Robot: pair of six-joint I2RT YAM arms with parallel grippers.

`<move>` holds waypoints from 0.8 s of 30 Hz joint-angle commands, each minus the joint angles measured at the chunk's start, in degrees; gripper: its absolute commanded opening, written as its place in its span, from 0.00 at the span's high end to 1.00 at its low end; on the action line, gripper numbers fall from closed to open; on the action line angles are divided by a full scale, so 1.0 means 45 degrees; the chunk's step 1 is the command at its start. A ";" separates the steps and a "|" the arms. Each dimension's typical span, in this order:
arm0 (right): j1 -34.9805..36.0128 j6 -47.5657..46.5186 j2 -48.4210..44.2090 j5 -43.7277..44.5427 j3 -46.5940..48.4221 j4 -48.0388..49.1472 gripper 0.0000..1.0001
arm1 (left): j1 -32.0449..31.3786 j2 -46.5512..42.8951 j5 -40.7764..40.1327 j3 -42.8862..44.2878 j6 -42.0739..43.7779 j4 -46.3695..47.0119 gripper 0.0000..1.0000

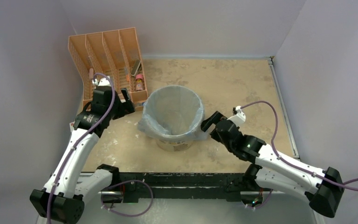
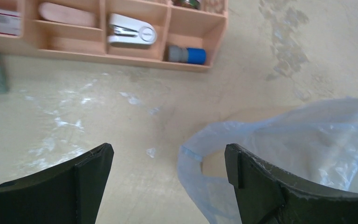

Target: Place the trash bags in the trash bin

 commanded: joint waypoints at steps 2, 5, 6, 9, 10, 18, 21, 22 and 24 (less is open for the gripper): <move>-0.2789 -0.1714 0.1093 -0.2482 0.0962 0.1785 0.01 | 0.0741 0.0060 0.5391 -0.0815 0.0814 0.2235 0.10; -0.3514 -0.2395 0.1306 -0.3637 0.0839 0.2779 0.01 | 0.0741 -0.0218 0.6914 -0.2051 0.0712 0.3478 0.11; -0.3616 -0.2525 0.1413 -0.3949 0.0869 0.2971 0.01 | 0.0741 -0.0113 0.7230 -0.2307 0.0591 0.3569 0.11; -0.3861 -0.3345 0.1863 -0.4832 0.1378 0.3491 0.01 | 0.0741 0.0070 0.8391 -0.3129 0.0242 0.4017 0.14; -0.3898 -0.3481 0.2084 -0.4805 0.1639 0.3263 0.01 | 0.0741 -0.0004 0.8723 -0.3562 0.0130 0.4239 0.15; -0.4288 -0.4582 0.3131 -0.4657 0.3062 0.2244 0.01 | 0.0721 -0.1035 0.9778 -0.5073 -0.0935 0.4423 0.24; -0.4524 -0.4856 0.3313 -0.4426 0.3173 0.2154 0.01 | 0.0717 -0.1534 0.9716 -0.5358 -0.1180 0.4329 0.26; -0.4614 -0.4891 0.3354 -0.4391 0.3172 0.2068 0.01 | 0.0709 -0.1688 0.9374 -0.5348 -0.1169 0.4164 0.26; -0.4733 -0.4876 0.3428 -0.4253 0.3118 0.1800 0.01 | 0.0711 -0.1936 0.8620 -0.5254 -0.1031 0.3739 0.26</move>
